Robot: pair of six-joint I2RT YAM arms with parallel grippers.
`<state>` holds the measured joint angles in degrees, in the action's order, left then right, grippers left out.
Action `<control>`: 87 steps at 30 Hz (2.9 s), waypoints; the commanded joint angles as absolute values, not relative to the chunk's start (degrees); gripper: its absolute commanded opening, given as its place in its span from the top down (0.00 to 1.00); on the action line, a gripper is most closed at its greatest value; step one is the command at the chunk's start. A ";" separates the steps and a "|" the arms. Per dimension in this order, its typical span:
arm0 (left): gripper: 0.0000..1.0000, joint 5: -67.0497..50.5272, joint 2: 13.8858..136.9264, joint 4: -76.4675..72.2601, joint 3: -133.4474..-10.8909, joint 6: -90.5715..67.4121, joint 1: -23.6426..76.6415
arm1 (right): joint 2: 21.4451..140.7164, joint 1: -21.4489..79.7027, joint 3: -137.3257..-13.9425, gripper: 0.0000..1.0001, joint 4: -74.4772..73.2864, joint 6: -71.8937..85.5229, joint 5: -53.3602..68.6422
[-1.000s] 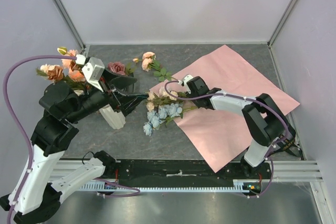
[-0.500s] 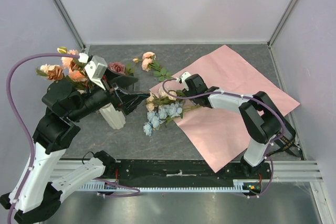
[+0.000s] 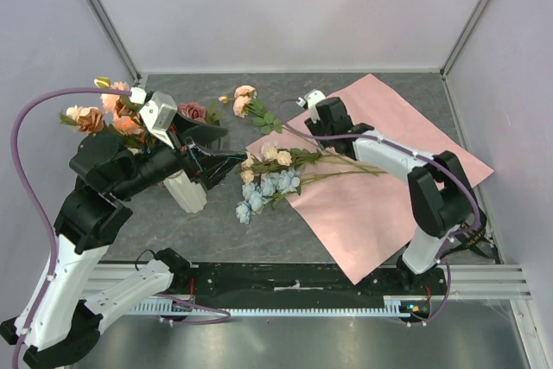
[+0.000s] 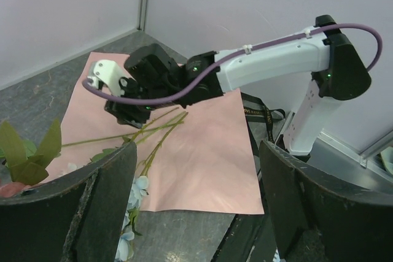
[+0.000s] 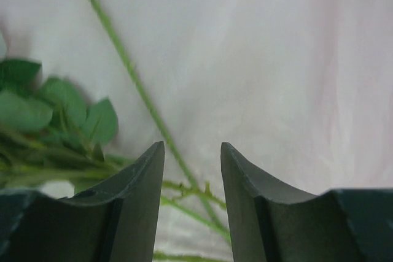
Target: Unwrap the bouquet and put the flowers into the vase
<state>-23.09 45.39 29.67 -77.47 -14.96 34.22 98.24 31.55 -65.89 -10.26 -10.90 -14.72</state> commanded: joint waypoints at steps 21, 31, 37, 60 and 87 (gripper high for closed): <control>0.13 -24.43 46.05 30.06 -79.19 -17.49 34.19 | 121.73 28.30 -85.26 0.76 -14.86 -20.47 2.12; 0.13 -22.50 47.19 31.29 -82.35 -17.31 34.19 | 111.91 28.74 -84.99 1.00 -4.41 -26.28 -4.30; 0.12 -20.57 48.51 31.55 -84.11 -17.31 34.19 | 102.06 28.74 -80.69 1.00 10.09 -23.91 -3.08; 0.06 -19.51 64.85 26.72 -98.08 -27.59 34.19 | 74.90 29.00 -76.30 1.00 13.89 18.09 23.35; 0.98 -22.58 68.82 29.59 -107.38 -21.64 33.05 | 66.54 41.84 -73.04 0.31 8.99 16.88 20.76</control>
